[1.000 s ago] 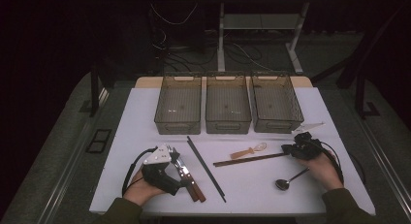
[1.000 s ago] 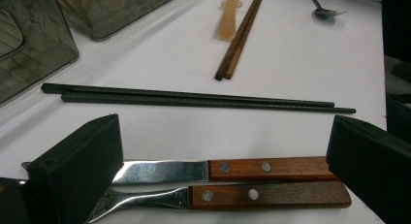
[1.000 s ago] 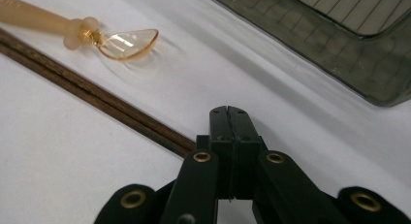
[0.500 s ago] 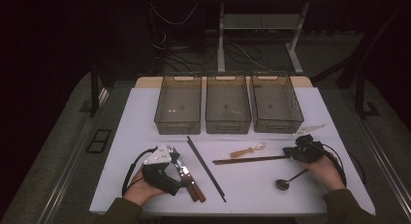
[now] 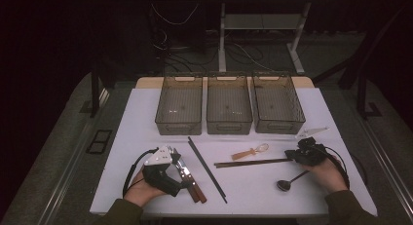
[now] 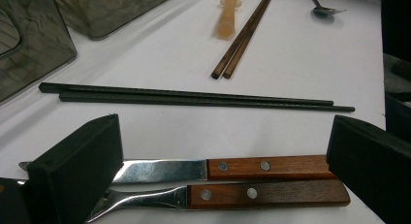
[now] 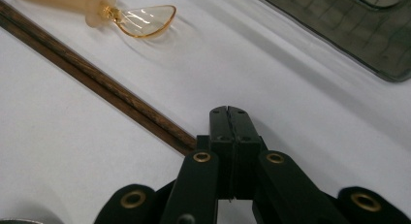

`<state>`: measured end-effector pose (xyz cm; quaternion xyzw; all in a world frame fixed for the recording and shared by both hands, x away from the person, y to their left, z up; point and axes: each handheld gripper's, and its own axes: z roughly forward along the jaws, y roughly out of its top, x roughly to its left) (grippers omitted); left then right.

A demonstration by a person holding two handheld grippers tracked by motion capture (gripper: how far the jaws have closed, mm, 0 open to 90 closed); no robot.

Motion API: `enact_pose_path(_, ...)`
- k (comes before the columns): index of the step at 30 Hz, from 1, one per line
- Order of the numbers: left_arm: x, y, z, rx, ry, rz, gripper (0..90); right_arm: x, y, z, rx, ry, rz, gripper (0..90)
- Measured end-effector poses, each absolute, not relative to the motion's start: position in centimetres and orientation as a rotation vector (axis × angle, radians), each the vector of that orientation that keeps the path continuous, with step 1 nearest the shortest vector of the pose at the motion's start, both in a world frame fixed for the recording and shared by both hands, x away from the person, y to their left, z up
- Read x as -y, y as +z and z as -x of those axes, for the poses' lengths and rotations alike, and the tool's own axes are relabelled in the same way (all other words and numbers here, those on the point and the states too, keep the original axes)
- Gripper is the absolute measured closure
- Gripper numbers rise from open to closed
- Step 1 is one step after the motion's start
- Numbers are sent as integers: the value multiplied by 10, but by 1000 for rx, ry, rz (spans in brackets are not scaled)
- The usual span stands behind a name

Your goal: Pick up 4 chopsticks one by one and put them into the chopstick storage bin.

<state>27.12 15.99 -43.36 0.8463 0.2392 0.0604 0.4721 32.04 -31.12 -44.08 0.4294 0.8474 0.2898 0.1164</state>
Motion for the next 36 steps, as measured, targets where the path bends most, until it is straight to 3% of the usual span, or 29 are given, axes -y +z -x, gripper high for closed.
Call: enact_pose_path(36, -160, -434, -271, -579, 145, -2084, 0, 315, -438, -292, -2551, 823, -1196, 898)
